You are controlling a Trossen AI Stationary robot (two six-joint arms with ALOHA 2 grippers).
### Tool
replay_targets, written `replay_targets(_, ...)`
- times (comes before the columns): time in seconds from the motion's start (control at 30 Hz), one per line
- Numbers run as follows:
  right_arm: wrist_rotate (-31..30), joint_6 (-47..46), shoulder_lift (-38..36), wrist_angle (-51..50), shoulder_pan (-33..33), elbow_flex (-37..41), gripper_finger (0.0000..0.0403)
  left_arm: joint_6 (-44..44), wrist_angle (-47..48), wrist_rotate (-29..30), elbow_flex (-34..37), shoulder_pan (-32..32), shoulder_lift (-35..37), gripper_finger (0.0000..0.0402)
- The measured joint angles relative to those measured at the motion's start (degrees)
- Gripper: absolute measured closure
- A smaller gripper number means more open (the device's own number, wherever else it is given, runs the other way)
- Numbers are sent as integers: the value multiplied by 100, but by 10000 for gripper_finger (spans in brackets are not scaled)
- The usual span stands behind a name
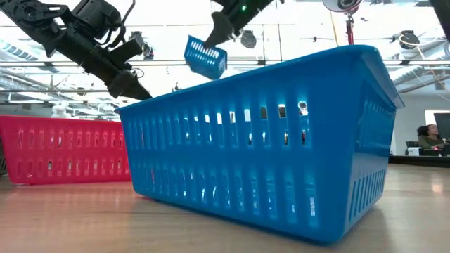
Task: Stack baskets by color
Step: Stack the middle blue bin on top of the top blue bin
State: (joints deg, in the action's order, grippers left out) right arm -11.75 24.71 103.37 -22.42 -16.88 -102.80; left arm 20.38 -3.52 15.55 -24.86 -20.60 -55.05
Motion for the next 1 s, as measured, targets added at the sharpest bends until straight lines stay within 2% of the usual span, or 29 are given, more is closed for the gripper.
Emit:
replay_targets(0.5,-5,374,1258,109,-82,-4,394,13,191,0,0,-11,0,376)
replay_targets(1.0,-26,310,1671,20,-213,7,394,46,208,0,0,-11,0,376)
